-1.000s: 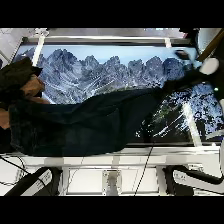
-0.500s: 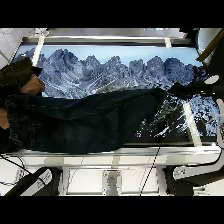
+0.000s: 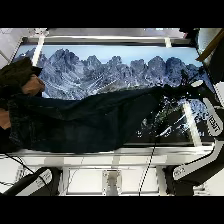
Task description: Fold the clothes and pants, and hang the long-sleeved shirts on hangers.
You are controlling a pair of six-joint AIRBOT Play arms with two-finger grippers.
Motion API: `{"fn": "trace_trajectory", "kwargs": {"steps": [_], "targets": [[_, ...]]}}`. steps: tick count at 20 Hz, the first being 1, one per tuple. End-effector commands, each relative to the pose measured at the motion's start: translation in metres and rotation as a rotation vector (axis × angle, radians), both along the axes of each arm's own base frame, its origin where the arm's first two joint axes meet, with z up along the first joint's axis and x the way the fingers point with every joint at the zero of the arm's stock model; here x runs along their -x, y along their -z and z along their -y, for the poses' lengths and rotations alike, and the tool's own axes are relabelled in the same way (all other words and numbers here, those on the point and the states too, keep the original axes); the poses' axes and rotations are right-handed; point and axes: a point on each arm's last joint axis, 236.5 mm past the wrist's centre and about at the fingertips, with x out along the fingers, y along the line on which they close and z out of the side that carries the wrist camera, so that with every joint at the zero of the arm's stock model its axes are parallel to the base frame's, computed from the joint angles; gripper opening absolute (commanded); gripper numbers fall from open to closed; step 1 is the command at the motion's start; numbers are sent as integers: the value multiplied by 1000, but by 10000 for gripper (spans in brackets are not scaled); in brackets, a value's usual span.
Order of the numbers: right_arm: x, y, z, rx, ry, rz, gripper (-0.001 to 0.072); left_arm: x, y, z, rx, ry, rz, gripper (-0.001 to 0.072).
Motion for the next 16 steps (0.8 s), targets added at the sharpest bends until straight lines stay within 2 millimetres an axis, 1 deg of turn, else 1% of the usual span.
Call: {"fn": "trace_trajectory", "kwargs": {"steps": [1, 2, 4, 5, 6, 7, 8, 9, 10, 11, 13, 16], "targets": [[-13, -42, -9, -6, -66, 71, 30, -15, -11, -9, 51, -104, 126, 47], [-16, -71, -4, 22, -93, 110, 30, -20, -27, -17, 64, -149, 207, 46], [-19, -135, 21, 121, -96, 209, 30, -23, -55, -32, 57, -192, 309, 46], [-19, -167, 37, 177, -66, 259, 31, -21, -61, -39, 51, -208, 322, 46], [-17, -199, 53, 235, -37, 315, 30, -18, -63, -46, 49, -226, 333, 46], [-14, -223, 66, 283, -15, 357, 30, -17, -61, -51, 57, -248, 341, 46], [-13, -242, 75, 307, 12, 391, 30, -20, -58, -55, 74, -274, 352, 46], [-13, -247, 77, 307, 24, 399, 30, -25, -54, -58, 87, -286, 365, 46], [-14, -243, 77, 302, 25, 391, 30, -33, -48, -60, 101, -296, 382, 46], [-17, -233, 74, 284, 24, 369, 30, -42, -41, -61, 119, -305, 397, 46], [-30, -202, 63, 238, 21, 313, 30, -61, -22, -62, 161, -325, 414, 46], [-63, -149, 40, 205, 23, 276, 30, -89, 4, -66, 204, -338, 455, 46]]}}
